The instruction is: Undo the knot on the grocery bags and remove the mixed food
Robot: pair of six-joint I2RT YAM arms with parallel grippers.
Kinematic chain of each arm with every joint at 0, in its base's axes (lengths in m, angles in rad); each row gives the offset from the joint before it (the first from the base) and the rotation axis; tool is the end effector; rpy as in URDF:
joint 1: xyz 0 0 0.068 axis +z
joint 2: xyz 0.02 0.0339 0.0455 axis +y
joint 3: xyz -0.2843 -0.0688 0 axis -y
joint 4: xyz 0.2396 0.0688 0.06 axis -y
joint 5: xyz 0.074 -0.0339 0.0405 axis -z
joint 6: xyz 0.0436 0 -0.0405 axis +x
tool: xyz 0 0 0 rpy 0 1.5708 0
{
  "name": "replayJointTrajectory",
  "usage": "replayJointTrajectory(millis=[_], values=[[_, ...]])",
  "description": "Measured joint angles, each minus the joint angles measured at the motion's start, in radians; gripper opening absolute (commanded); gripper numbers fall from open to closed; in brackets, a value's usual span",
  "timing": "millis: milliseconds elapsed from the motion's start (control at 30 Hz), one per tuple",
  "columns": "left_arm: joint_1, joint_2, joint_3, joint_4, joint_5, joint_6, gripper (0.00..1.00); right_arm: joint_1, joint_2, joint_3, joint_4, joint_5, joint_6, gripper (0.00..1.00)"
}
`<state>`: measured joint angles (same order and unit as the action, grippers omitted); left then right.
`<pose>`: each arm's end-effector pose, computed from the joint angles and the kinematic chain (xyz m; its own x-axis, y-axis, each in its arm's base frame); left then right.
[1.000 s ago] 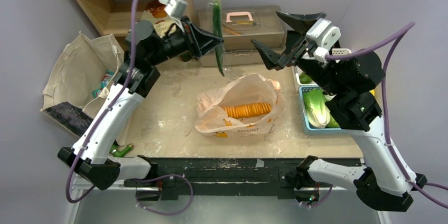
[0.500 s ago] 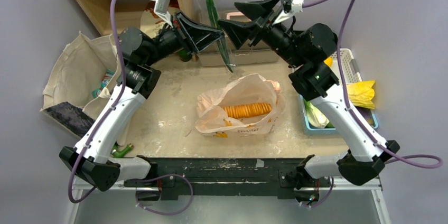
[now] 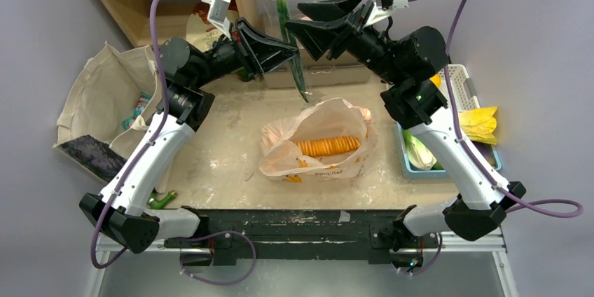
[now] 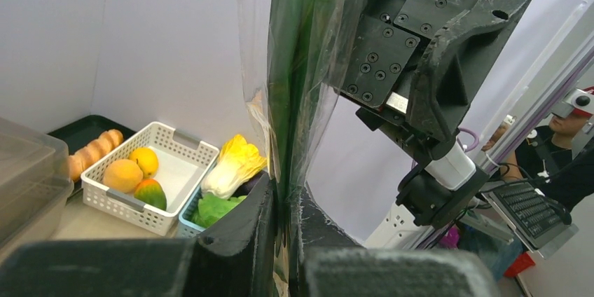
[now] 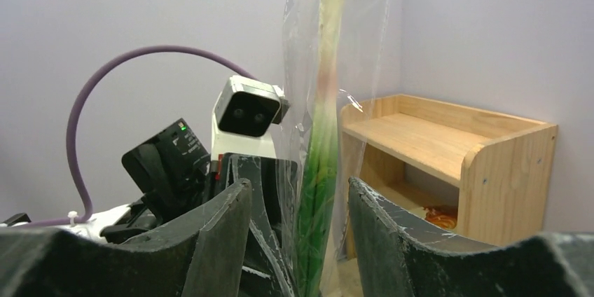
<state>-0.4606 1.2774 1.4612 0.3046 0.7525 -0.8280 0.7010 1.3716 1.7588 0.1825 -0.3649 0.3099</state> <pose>0.2159 -0.1404 0.5381 -0.3530 -0.4251 -0.8335 0.8947 0.1072 -0.4336 0.1883 0.1793 0.6001 0.1388 0.4899 -0.8607 -0.9182 0.3892 0.0735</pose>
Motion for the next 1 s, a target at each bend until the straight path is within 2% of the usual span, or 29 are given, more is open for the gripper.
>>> replayJointTrajectory(millis=[200,433,533,600,633,733,767,833,900,1000], values=[[-0.005,0.000,-0.002,-0.003,0.014,0.000,0.00,0.000,0.010,0.007,-0.006,-0.024,0.006,0.50],[-0.013,-0.001,-0.002,-0.032,0.034,0.028,0.00,0.000,0.023,0.008,-0.064,-0.024,0.006,0.45],[-0.013,-0.005,-0.004,-0.053,0.038,0.048,0.00,0.000,0.023,0.008,-0.087,-0.024,0.002,0.29],[-0.013,-0.009,-0.004,-0.067,0.041,0.066,0.00,0.000,0.022,0.008,-0.099,-0.026,-0.005,0.06],[-0.013,-0.011,-0.004,-0.075,0.042,0.074,0.00,0.000,0.022,0.008,-0.103,-0.028,-0.008,0.00],[-0.013,-0.014,-0.004,-0.104,0.043,0.106,0.00,0.000,0.021,0.008,-0.121,-0.035,-0.018,0.00],[-0.013,-0.015,-0.003,-0.113,0.043,0.115,0.06,0.000,0.020,0.008,-0.127,-0.038,-0.023,0.00],[-0.013,-0.015,0.004,-0.143,0.043,0.138,0.33,0.000,0.019,0.008,-0.141,-0.040,-0.034,0.00],[-0.013,-0.015,0.022,-0.201,0.048,0.167,0.56,0.000,0.017,0.008,-0.154,-0.042,-0.054,0.00],[-0.010,-0.019,0.056,-0.325,0.056,0.232,0.79,-0.001,0.005,0.008,-0.177,-0.035,-0.112,0.00]])
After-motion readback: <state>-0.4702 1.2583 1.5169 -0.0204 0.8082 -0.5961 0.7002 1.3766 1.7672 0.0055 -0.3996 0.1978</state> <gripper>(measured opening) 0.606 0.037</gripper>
